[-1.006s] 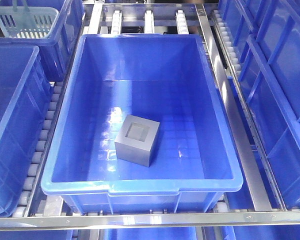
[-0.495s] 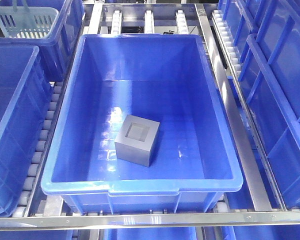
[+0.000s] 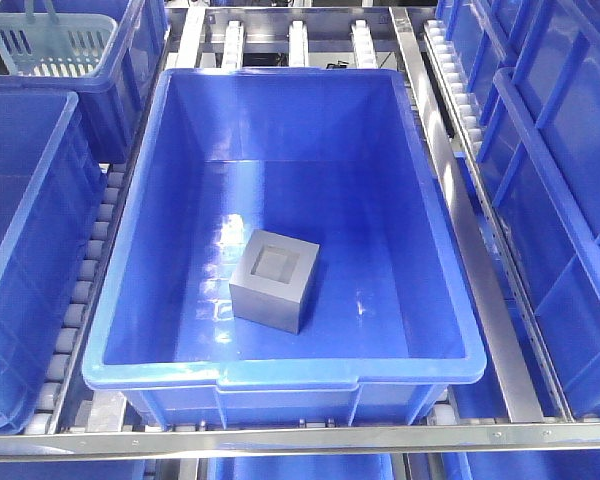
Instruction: Sort gray base to blue bin
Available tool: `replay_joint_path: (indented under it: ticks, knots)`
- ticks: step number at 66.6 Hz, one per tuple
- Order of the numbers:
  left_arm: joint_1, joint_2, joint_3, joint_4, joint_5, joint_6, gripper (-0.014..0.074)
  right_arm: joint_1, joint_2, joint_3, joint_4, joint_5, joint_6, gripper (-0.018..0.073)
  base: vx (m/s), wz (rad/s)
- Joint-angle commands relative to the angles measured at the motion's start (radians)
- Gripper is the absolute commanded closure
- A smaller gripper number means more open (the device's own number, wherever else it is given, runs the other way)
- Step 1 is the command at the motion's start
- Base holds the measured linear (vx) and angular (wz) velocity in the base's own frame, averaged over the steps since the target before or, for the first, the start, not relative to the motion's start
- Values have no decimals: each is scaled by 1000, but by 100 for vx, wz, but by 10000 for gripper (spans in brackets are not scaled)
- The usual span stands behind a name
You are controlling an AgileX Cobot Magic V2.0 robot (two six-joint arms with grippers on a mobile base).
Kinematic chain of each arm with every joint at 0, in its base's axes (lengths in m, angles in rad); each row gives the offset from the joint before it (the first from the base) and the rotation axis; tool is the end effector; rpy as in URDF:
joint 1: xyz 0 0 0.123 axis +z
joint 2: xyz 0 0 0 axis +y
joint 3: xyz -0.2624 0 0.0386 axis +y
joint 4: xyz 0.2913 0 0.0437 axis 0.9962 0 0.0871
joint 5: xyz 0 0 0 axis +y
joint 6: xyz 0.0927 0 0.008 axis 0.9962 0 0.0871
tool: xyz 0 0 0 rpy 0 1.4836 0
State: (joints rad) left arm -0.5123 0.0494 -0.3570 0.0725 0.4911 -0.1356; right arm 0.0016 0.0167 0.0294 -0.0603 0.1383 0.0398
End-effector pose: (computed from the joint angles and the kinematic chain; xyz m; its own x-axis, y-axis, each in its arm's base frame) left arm 0.0859 -0.0447 0.2954 -0.1156 -0.0171 -0.9931 0.4531 0.8888 -0.0680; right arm 0.1239 -0.0006 0.1871 -0.0969 -0.0201 -0.9951 0.0047 0.9998 -0.0206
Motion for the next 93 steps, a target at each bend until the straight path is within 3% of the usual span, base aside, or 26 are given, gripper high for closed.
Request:
replay_joint_path:
  ticks: [1, 38, 48, 57, 66, 71, 84, 93]
  knots:
    - [2, 22, -23, 2, -79, -2, 605, 2, 10, 17, -7, -78, -7, 568, 0, 0]
    - [2, 22, -23, -6, -63, -3, 603, 2, 10, 17, -7, -78, -7, 568, 0, 0]
    - [9, 25, 65, 14, -148, 4, 603, 2, 10, 17, -7, -78, -7, 568, 0, 0]
    - [86, 2, 214, 29, -304, 5, 603, 2, 10, 17, -7, -78, -7, 568, 0, 0]
    - [212, -40, 358, 17, -520, -7, 603, 2, 10, 17, -7, -78, -7, 568, 0, 0]
    - [280, -67, 412, -9, -584, -7, 603, 2, 10, 17, -7, -78, -7, 568, 0, 0]
    - [448, -77, 413, -32, -525, -6, 603, 2, 10, 17, -7, -78, -7, 568, 0, 0]
    - [432, -78, 413, -20, -521, -6, 602, 2, 10, 17, -7, -78, -7, 568, 0, 0]
